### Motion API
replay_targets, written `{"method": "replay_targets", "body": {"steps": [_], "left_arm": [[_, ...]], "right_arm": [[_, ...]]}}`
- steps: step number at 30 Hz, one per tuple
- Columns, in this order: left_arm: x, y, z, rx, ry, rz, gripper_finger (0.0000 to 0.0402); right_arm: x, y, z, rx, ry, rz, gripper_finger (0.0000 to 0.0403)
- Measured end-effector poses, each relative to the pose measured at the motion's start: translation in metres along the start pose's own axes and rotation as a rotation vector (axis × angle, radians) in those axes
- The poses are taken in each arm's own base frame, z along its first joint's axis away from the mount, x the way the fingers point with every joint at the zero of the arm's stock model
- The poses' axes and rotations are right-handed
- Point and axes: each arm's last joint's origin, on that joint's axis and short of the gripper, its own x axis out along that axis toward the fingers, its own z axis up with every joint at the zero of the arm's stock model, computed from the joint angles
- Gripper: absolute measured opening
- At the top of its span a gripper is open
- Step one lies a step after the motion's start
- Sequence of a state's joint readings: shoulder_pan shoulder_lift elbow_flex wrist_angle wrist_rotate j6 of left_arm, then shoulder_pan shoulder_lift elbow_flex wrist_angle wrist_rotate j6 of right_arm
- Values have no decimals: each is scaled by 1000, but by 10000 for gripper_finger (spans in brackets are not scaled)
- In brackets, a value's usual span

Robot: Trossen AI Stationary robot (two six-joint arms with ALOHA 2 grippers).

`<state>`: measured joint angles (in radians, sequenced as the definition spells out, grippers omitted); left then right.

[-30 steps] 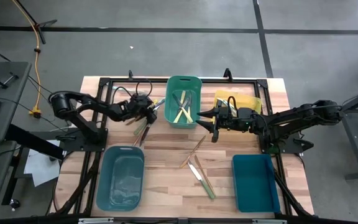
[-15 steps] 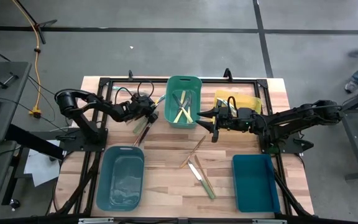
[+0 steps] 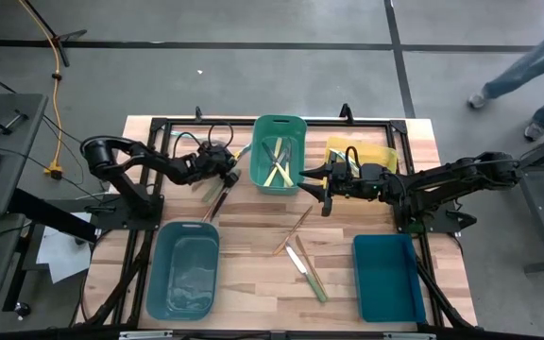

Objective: Sort silverware by color (type)
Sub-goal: Put the blue patterned knife into the yellow bin

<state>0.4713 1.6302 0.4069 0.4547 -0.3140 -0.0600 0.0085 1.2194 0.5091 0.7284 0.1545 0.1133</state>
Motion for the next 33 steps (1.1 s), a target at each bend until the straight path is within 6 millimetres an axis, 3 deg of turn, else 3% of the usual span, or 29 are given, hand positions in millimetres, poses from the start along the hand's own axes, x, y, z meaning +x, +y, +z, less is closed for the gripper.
{"method": "replay_targets", "body": {"steps": [18,33], "left_arm": [[-54,0,32,-46,-166,-75,19],[-97,1,40,-59,-276,123,19]], "right_arm": [[0,0,-1,0,14,-2,161],[0,0,-2,-2,25,-3,161]]}}
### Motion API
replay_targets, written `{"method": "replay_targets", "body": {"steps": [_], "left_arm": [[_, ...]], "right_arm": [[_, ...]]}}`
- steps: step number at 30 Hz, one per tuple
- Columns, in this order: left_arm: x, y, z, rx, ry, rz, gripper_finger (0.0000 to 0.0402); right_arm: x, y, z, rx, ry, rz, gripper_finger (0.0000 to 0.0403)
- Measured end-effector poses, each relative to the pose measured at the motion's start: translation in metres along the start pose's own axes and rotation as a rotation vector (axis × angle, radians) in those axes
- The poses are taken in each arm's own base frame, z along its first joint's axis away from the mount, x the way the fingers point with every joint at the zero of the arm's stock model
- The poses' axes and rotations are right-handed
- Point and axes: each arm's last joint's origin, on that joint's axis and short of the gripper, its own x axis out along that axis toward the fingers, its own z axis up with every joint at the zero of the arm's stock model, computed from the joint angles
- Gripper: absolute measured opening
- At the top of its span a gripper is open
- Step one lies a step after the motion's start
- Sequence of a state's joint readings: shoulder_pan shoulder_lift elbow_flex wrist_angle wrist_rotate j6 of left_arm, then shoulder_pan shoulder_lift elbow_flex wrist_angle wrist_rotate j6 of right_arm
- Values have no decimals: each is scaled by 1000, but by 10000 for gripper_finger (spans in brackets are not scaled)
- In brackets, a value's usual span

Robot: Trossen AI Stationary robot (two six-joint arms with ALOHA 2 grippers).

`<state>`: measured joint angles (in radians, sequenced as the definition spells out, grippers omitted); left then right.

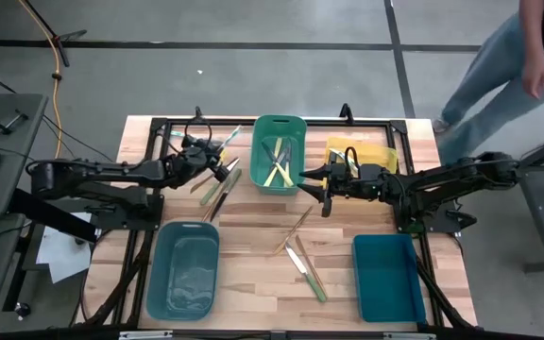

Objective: Sort silverware by color (type)
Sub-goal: Put the blue patterned knife into the yellow bin

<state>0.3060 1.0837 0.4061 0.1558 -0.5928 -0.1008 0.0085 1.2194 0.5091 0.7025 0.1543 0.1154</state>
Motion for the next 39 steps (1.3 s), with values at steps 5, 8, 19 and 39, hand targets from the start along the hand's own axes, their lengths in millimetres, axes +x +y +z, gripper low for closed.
{"method": "replay_targets", "body": {"steps": [5,8,19,39], "left_arm": [[-10,-2,5,-2,-46,-15,19],[-16,-3,8,0,-71,-36,19],[-37,-6,17,-4,-158,-107,19],[-48,-14,16,-60,-456,-425,19]], "right_arm": [[0,0,0,-1,4,-1,161],[0,0,0,-1,5,-1,161],[0,0,-1,-2,12,-2,161],[0,0,-2,-3,19,-2,161]]}}
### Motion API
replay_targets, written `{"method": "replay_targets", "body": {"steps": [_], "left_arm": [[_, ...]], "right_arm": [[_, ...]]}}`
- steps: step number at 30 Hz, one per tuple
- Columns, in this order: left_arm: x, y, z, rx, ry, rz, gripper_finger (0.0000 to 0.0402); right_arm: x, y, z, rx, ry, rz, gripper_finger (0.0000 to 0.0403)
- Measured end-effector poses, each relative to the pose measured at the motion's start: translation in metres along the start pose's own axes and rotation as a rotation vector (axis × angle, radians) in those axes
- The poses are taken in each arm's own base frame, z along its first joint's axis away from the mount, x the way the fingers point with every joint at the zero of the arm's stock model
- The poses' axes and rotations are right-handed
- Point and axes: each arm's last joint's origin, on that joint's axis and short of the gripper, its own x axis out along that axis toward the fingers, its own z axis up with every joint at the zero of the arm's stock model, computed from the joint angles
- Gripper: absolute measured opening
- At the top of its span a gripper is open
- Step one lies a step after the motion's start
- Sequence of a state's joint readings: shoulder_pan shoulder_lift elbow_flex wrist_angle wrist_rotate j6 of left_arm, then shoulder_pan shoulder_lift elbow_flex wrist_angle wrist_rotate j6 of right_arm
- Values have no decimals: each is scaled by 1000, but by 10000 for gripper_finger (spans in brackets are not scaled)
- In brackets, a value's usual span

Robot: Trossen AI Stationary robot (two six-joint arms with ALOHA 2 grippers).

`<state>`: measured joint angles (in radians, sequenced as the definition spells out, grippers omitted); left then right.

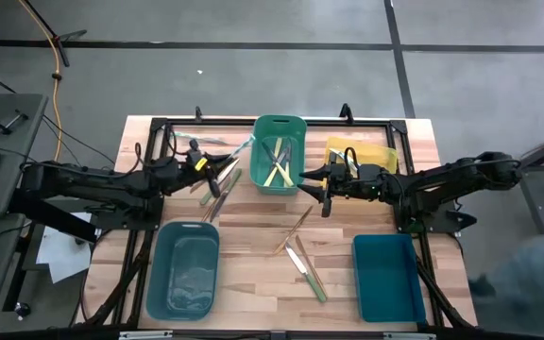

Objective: Sort silverware by color (type)
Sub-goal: Put the blue patterned knife into the yellow bin

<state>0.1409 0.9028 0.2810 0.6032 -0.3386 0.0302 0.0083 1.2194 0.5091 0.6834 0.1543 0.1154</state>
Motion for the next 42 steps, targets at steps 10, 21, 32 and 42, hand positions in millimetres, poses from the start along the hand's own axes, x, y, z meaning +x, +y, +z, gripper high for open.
{"method": "replay_targets", "body": {"steps": [10,21,32,42], "left_arm": [[-1,-8,8,-48,-90,-234,19],[-20,-6,-9,-116,-261,-255,19],[-20,-6,-12,-129,-237,-259,19],[-20,-5,-11,-91,-254,-248,19]], "right_arm": [[0,0,0,43,-4,0,161],[0,0,6,2,-60,-4,161],[-1,0,11,-26,-117,-25,161],[0,-1,8,-31,-82,-28,161]]}}
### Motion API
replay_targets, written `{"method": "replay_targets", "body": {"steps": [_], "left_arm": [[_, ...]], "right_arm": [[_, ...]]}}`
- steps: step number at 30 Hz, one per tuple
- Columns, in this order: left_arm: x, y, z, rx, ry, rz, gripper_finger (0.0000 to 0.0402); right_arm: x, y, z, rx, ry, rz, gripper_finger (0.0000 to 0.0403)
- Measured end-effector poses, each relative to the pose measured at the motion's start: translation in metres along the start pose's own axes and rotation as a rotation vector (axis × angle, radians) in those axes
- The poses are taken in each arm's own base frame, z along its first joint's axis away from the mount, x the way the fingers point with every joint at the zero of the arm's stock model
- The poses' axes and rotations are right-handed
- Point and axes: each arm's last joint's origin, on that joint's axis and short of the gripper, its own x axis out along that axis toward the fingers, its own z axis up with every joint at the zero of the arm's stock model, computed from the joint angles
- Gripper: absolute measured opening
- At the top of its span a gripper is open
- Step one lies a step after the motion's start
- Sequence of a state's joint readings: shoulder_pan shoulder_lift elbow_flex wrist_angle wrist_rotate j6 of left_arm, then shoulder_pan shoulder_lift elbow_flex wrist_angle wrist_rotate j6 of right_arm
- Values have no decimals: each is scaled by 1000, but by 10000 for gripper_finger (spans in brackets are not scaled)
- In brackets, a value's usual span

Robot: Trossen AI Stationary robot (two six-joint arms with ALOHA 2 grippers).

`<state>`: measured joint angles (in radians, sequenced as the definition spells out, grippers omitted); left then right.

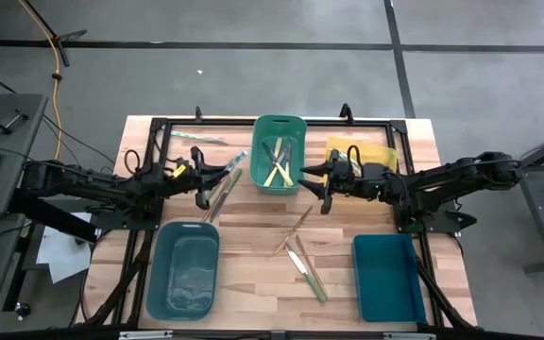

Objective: Sort silverware by color (type)
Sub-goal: Put the blue patterned knife into the yellow bin

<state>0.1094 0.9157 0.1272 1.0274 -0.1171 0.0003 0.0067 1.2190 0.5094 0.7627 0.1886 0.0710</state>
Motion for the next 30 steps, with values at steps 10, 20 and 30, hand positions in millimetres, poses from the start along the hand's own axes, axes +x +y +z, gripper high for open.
{"method": "replay_targets", "body": {"steps": [10,20,30], "left_arm": [[0,0,3,19,-26,1,19],[2,-1,4,17,-27,-36,19],[10,-5,5,0,2,-32,19]], "right_arm": [[0,-1,-7,43,69,-7,161],[9,0,-12,32,7,-14,161],[22,2,-23,49,-83,-7,161]]}}
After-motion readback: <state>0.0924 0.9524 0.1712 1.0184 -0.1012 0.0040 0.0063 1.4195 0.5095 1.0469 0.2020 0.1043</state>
